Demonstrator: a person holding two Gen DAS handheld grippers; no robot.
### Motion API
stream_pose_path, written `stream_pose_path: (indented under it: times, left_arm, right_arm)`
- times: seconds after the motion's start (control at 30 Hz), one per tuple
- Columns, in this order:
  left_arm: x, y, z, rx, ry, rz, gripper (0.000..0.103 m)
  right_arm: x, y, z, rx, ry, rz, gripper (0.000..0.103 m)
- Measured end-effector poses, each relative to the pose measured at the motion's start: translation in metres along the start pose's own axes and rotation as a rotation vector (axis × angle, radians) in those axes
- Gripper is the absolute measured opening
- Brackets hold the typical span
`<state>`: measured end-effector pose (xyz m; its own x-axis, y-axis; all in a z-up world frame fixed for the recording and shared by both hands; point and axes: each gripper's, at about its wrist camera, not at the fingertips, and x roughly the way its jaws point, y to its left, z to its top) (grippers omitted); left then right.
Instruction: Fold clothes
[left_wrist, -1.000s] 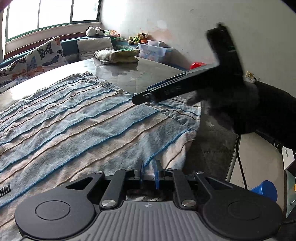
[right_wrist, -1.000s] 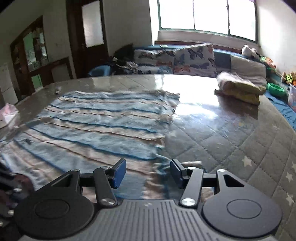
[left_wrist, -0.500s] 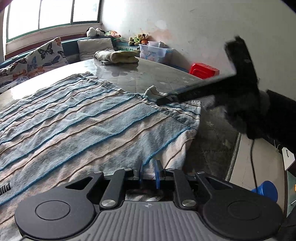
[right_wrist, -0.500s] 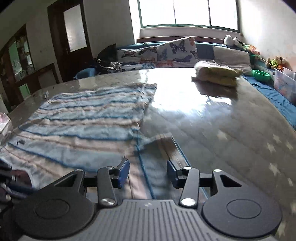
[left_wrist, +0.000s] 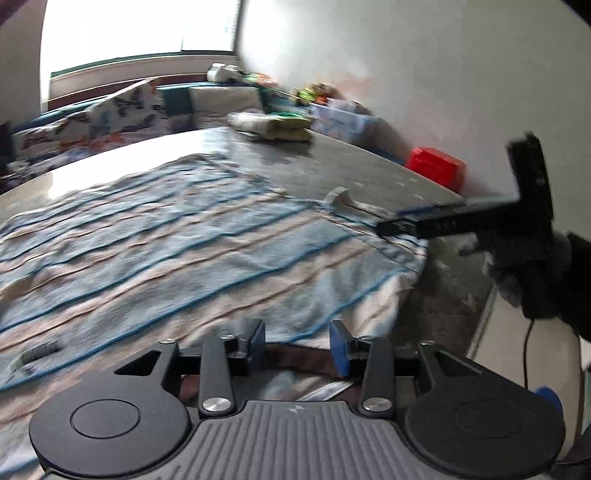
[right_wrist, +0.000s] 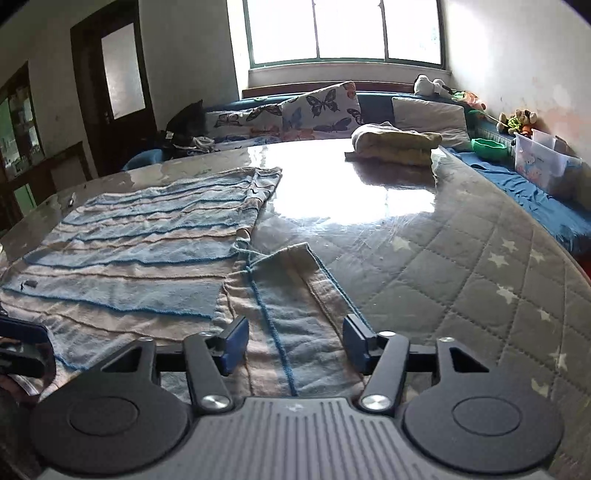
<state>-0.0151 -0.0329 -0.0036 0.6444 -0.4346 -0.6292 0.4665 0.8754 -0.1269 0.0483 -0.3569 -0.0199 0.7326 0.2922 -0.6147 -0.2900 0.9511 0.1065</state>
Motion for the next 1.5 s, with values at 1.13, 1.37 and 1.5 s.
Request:
stream_pose_path:
  times: [1.13, 1.37, 1.5]
  left_arm:
    - [-0.146, 0.128, -0.110, -0.411, -0.093, 0.538, 0.051]
    - [-0.147, 0.131, -0.110, -0.389, -0.074, 0.622, 0.052]
    - [-0.148, 0.120, -0.099, -0.363, -0.100, 0.600, 0.052]
  right_arm:
    - [0.006, 0.015, -0.005, -0.018, -0.012, -0.025, 0.079]
    - [0.005, 0.015, -0.006, -0.021, -0.015, -0.023, 0.080]
    - [0.006, 0.016, -0.005, -0.022, -0.011, -0.024, 0.082]
